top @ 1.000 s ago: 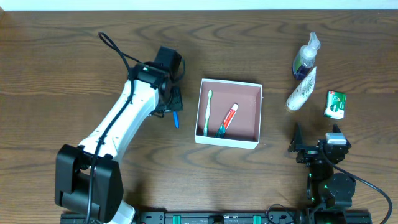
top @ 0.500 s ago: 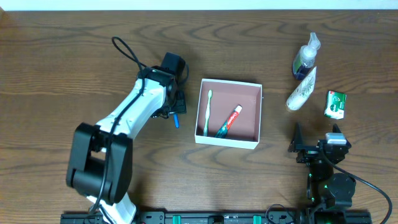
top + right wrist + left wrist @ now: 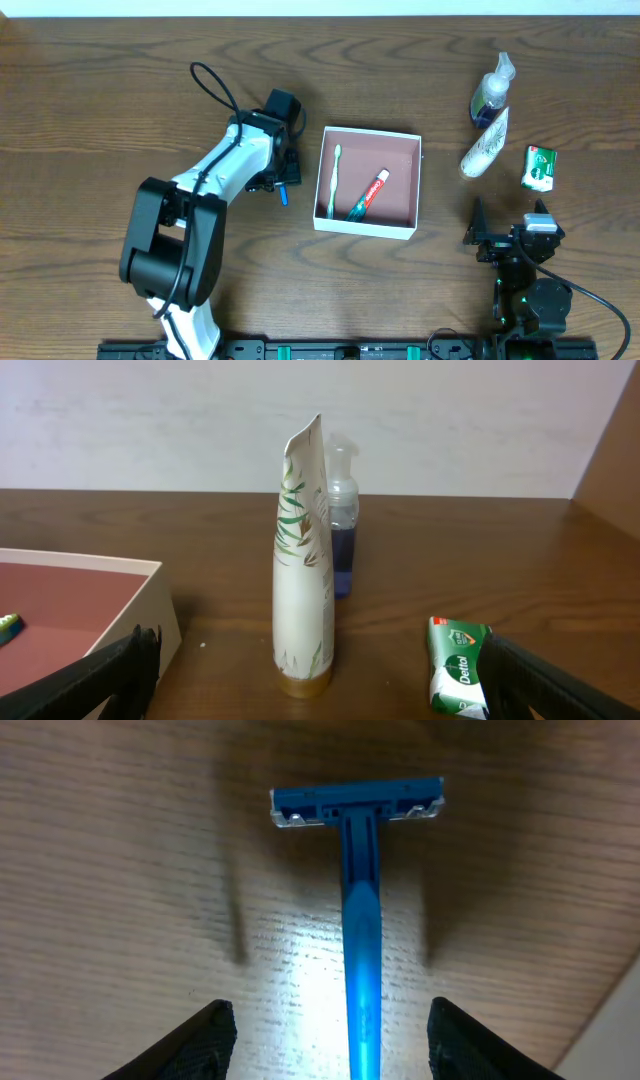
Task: Pack container
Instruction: 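Move the left gripper over the blue razor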
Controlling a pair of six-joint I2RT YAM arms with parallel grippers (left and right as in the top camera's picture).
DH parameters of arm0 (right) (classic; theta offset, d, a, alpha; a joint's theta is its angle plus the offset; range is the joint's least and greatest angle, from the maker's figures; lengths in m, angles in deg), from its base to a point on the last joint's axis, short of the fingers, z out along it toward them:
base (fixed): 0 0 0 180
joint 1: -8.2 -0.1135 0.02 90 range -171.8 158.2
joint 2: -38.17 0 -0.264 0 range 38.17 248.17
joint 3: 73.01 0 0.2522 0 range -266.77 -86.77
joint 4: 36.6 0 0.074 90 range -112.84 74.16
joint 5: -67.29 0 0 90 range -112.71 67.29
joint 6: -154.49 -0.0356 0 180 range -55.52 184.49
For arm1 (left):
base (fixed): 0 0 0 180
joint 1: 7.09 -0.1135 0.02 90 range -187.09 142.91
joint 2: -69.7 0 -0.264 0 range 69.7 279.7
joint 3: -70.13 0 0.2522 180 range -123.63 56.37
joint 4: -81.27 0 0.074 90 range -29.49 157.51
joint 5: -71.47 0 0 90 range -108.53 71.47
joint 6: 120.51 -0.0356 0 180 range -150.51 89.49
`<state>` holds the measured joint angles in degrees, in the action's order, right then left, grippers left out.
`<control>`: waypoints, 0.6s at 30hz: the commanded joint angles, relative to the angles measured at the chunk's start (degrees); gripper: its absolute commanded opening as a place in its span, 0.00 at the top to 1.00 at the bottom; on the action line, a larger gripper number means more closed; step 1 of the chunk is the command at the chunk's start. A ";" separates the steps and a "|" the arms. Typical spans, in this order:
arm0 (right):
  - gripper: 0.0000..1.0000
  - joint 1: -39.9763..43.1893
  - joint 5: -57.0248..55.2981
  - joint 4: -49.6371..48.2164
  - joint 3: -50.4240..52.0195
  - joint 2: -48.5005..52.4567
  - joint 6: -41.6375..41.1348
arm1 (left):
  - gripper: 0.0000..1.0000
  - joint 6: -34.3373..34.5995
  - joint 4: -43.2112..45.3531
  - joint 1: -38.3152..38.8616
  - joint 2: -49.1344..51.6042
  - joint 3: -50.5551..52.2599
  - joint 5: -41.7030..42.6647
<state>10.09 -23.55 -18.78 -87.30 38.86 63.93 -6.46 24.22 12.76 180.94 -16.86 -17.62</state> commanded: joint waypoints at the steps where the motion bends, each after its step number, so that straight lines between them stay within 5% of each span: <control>1: 0.01 -0.57 0.24 0.17 0.22 -0.37 0.85 | 0.37 0.92 0.33 -0.68 1.99 0.42 -0.26; 18: 0.01 -0.57 0.24 0.17 0.22 -0.37 0.85 | 0.48 1.79 1.42 -0.92 3.17 0.44 0.20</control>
<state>10.09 -23.55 -18.78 -87.30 38.86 63.95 -5.17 25.75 12.20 182.88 -16.84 -17.43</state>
